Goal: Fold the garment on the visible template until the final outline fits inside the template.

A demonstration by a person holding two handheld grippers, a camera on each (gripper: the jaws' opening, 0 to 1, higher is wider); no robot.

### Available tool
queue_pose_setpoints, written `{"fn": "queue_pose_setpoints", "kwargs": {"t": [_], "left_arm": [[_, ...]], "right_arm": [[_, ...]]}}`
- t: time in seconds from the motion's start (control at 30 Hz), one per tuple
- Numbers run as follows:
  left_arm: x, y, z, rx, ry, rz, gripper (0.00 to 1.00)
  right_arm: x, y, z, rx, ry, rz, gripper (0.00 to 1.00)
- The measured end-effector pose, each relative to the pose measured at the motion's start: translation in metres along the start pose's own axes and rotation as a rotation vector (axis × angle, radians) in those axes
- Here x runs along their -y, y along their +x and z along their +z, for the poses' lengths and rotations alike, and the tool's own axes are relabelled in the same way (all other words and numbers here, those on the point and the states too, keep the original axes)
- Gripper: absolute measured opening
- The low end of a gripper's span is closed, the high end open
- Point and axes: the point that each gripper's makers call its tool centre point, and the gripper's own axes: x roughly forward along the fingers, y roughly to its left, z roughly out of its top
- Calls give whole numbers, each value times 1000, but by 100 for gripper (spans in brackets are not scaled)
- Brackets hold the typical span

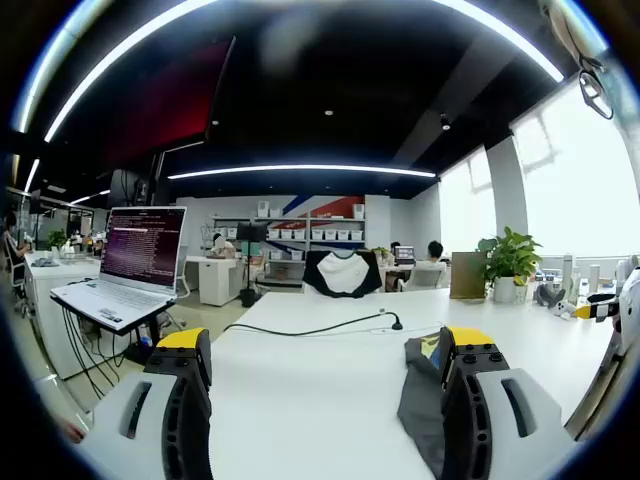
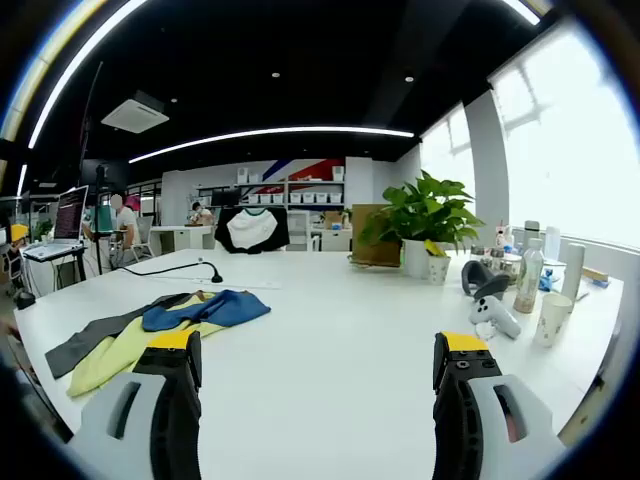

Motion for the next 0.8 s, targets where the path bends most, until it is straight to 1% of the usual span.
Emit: {"fn": "queue_pose_setpoints", "kwargs": {"t": [0.2,0.37,0.43,0.6,0.8], "left_arm": [[2,1,-2,-6,-1,-6,100],[1,-1,0,-2,0,-4,100],[2,-1,3,17,-15,-7,100],[4,-1,7,33,-14,-12,100],[6,-1,6,29,-16,-17,100]], "right_arm": [[-4,3,-1,-13,-33,13,99],[-7,2,2,-4,-30,20,99],[-7,2,3,-4,-33,21,99],[-9,2,6,8,-35,27,99],[-13,2,6,11,-31,41,99]]}}
